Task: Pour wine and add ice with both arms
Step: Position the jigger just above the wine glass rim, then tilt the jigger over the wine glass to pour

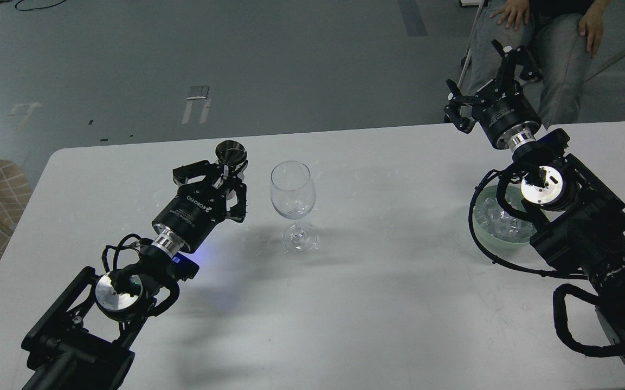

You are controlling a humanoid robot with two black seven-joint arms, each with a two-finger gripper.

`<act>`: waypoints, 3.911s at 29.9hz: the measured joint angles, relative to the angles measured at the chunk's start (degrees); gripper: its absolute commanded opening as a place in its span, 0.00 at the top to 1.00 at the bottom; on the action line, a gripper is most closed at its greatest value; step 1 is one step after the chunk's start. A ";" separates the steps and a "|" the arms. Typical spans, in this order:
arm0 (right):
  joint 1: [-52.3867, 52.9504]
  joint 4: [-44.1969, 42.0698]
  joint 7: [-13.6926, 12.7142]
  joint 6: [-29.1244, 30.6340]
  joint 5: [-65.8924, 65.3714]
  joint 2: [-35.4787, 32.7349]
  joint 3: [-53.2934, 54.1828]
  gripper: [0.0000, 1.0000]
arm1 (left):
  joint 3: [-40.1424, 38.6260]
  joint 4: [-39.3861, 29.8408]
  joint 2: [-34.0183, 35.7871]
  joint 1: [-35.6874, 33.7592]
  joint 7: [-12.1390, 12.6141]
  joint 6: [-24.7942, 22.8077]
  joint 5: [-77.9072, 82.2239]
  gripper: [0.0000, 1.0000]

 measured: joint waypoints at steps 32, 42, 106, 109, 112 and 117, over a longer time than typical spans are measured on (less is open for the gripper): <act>-0.06 0.42 0.00 0.10 0.09 0.05 0.00 0.00 | 2.26 -3.39 0.50 -1.32 -0.09 1.93 5.80 1.00; -0.11 0.49 0.00 0.10 0.09 0.02 0.00 0.00 | 2.27 -2.94 0.17 -2.63 -0.02 2.26 8.52 1.00; -0.37 0.60 0.01 0.26 0.18 0.10 0.00 0.00 | 2.85 -4.71 1.34 -4.23 1.11 6.23 29.97 1.00; -0.38 0.60 0.01 0.26 0.18 0.10 0.00 0.00 | 2.82 -5.24 1.88 -4.31 1.14 6.32 30.11 1.00; -0.38 0.60 0.01 0.26 0.18 0.10 0.00 0.00 | 2.80 -5.65 2.44 -4.31 1.17 6.34 30.44 1.00; -0.45 0.60 0.01 0.26 0.18 0.10 0.00 0.00 | 2.80 -6.32 3.47 -4.31 1.51 6.34 31.58 1.00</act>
